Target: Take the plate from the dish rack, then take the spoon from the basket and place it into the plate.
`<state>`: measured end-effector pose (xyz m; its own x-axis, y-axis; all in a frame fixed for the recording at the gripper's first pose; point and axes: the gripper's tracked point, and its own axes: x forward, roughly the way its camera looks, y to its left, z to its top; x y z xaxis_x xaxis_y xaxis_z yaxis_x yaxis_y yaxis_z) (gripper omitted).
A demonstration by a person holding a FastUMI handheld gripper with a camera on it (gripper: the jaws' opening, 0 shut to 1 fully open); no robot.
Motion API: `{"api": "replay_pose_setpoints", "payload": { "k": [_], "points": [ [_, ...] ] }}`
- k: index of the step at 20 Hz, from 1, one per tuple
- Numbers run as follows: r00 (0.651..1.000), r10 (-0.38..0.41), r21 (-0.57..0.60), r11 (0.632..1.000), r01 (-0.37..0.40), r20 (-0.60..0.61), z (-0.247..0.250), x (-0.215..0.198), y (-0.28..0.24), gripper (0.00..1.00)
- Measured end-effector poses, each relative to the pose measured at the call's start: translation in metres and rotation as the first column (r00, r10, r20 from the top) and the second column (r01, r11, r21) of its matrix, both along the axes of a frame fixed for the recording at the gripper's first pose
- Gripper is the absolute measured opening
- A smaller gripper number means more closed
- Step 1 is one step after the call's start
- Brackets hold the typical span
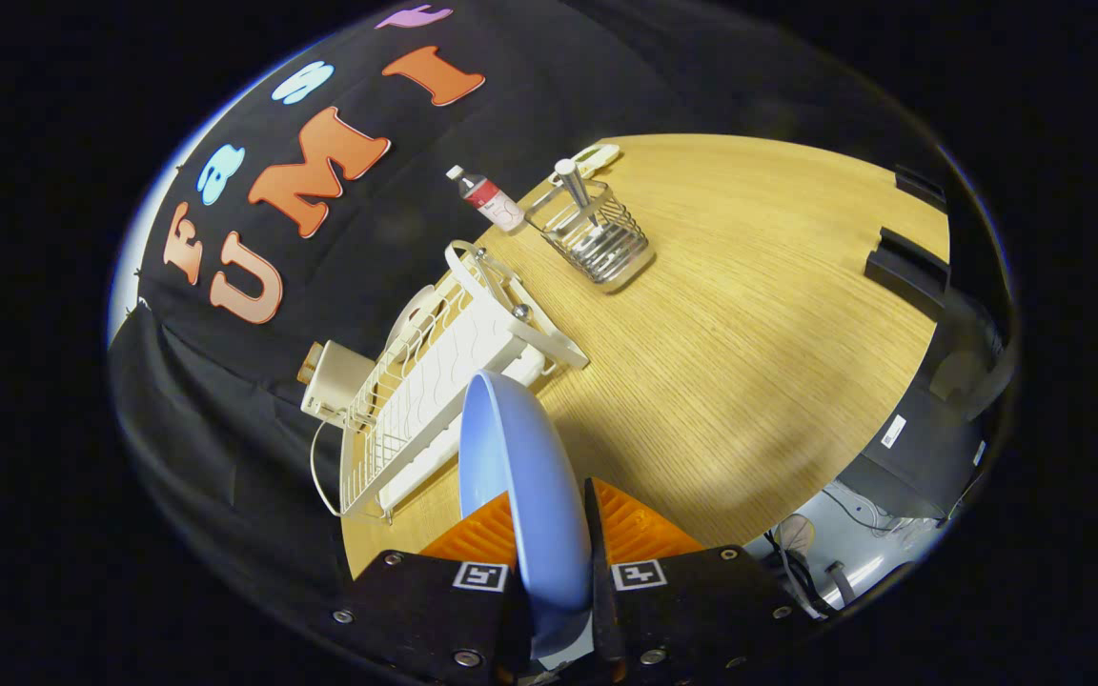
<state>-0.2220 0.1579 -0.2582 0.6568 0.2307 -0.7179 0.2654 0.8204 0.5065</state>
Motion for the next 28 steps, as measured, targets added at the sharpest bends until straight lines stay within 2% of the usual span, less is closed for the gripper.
{"api": "replay_pose_setpoints", "payload": {
  "k": [7,10,14,18,20,21,23,28],
  "points": [
    [0.999,-0.017,0.102,0.995,0.021,-0.042,-0.023,0.005,0.008,0.26],
    [0.997,-0.016,0.073,0.997,0.021,-0.071,-0.034,0.003,0.008,0.28],
    [0.994,0.004,-0.024,1.000,-0.007,-0.107,-0.041,0.002,-0.004,0.43],
    [0.995,0.010,-0.068,0.998,-0.017,-0.097,-0.029,0.007,-0.019,0.57],
    [0.997,0.018,-0.130,0.991,-0.029,-0.080,-0.021,0.014,-0.032,0.73],
    [0.997,0.023,-0.157,0.987,-0.033,-0.069,-0.014,0.018,-0.039,0.86],
    [0.999,0.030,-0.218,0.975,-0.037,-0.034,0.002,0.028,-0.055,0.98],
    [0.994,0.069,-0.388,0.921,-0.034,0.079,0.049,0.061,-0.091,0.99]
  ]
}}
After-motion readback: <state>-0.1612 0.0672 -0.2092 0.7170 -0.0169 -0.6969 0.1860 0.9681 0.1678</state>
